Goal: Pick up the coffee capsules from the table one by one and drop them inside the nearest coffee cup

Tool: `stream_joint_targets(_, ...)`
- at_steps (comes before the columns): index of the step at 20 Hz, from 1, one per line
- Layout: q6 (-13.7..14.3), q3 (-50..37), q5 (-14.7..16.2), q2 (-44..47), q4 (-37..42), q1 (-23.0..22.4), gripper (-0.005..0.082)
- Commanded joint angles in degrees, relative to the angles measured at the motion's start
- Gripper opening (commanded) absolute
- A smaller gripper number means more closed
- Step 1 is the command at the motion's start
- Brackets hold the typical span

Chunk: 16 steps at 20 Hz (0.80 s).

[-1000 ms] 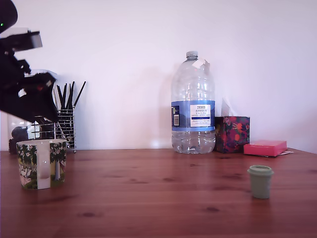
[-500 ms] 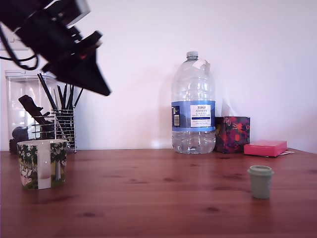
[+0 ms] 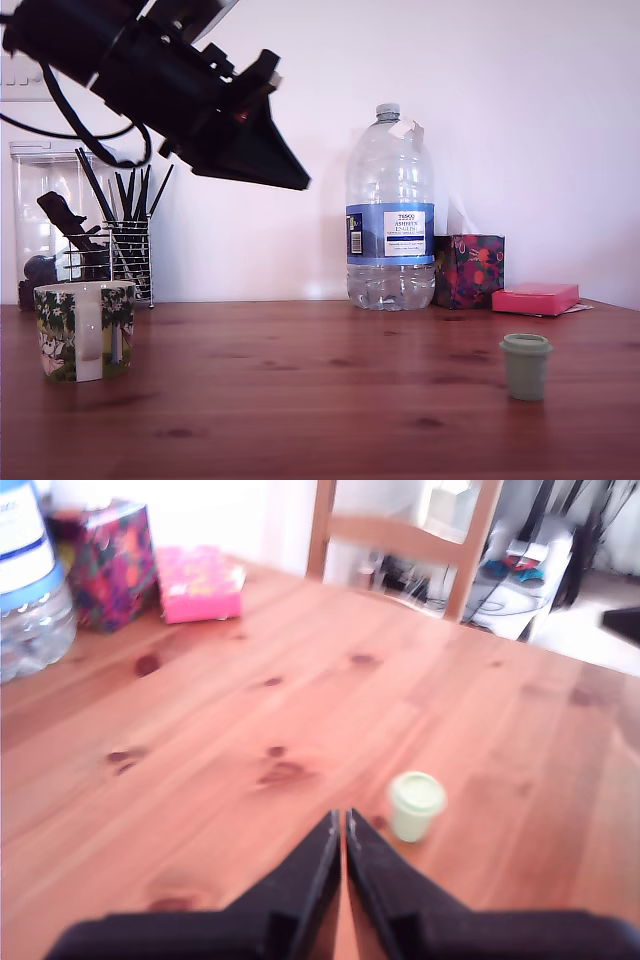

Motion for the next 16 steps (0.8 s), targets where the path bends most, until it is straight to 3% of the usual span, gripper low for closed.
stream_joint_targets(1,-2.14,-4.70,-2.27,-0.46,7.50,-1.16,-0.0024)
stream_joint_targets(3,-2.75,-9.90,-5.86,-0.39,15.98,-2.84,-0.0024)
stream_joint_targets(5,-3.45,-13.44,-8.57,-0.31,19.43,-3.74,-0.0024)
stream_joint_targets(9,-3.41,-15.47,-8.70,1.73,21.16,-4.92,-0.0024)
stream_joint_targets(16,-3.63,-15.39,-9.20,14.14,28.72,-8.94,-0.0024)
